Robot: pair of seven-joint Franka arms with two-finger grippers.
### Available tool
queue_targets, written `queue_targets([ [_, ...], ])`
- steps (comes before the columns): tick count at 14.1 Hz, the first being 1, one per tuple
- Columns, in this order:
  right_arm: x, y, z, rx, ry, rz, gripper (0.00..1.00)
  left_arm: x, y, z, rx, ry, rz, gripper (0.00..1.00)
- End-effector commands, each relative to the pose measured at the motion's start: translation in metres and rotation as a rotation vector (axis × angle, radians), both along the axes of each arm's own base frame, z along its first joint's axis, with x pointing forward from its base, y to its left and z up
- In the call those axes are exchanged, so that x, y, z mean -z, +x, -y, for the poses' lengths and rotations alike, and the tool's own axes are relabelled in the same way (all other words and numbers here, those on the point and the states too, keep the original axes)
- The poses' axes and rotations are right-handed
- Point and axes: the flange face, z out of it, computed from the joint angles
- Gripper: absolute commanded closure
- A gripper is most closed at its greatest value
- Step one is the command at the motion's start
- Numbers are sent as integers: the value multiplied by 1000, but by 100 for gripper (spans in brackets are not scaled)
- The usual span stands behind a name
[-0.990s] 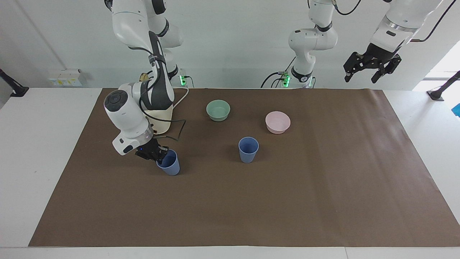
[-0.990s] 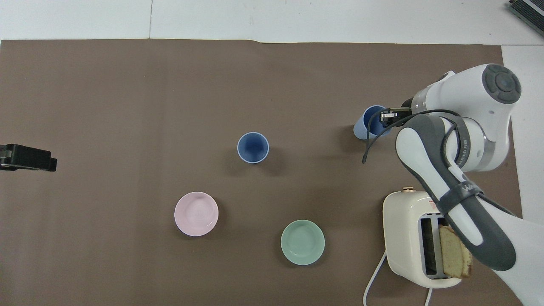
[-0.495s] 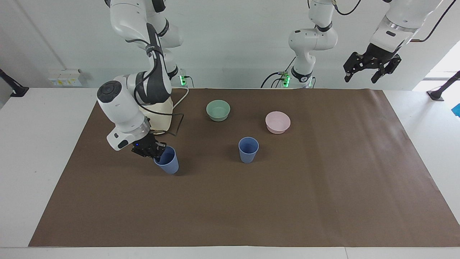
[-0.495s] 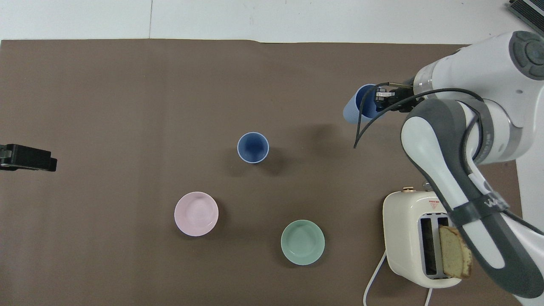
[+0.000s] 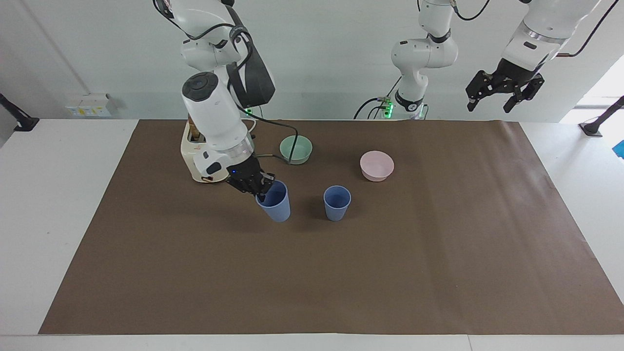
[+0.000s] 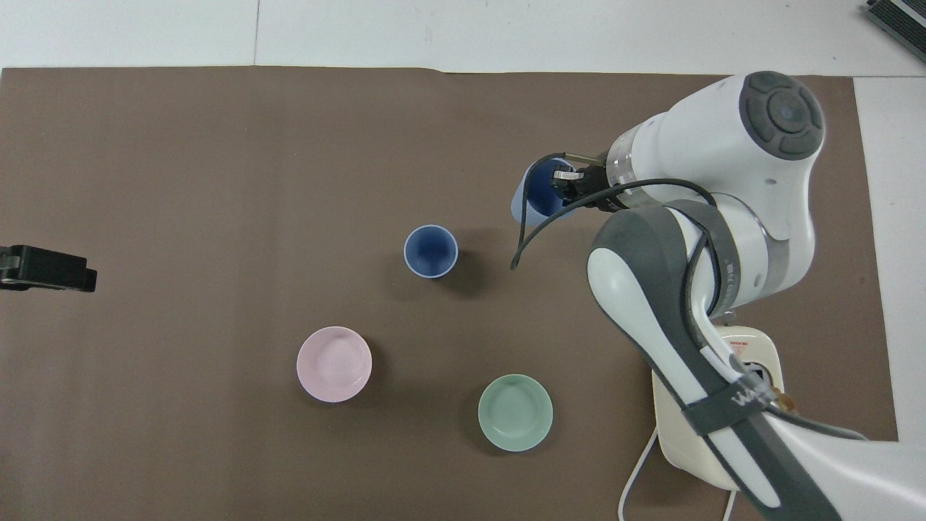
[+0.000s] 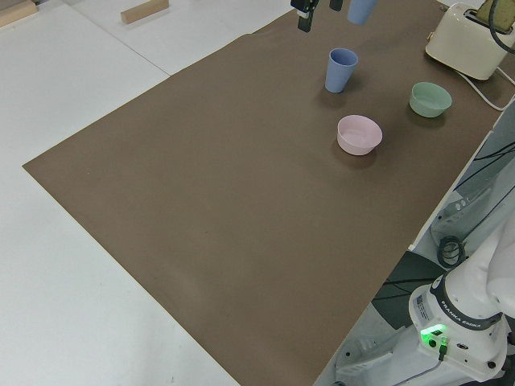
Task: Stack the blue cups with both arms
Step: 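Lift the blue cup with the right gripper toward the placed cup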
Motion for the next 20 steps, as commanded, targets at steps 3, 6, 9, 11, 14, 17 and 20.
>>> queue_targets([
  [3, -21, -13, -49, 37, 18, -7, 100, -5, -5, -2, -7, -3, -8, 0],
  [6, -27, -25, -78, 17, 30, -4, 100, -5, -5, -3, -10, -3, -8, 0],
  [9, -29, -31, -91, 4, 45, 1, 100, -5, -5, -2, -8, -3, -8, 0],
  [11, -29, -36, -103, -14, 52, 2, 100, -5, -5, -2, -8, -3, -8, 0],
  [14, -24, -40, -112, -32, 52, -1, 100, -5, -5, -3, -10, -3, -8, 0],
  [17, -17, -40, -115, -48, 48, -7, 100, -5, -5, -3, -10, -3, -8, 0],
  [20, 2, -44, -129, -72, 37, -32, 100, -5, -5, -3, -8, -3, -8, 0],
])
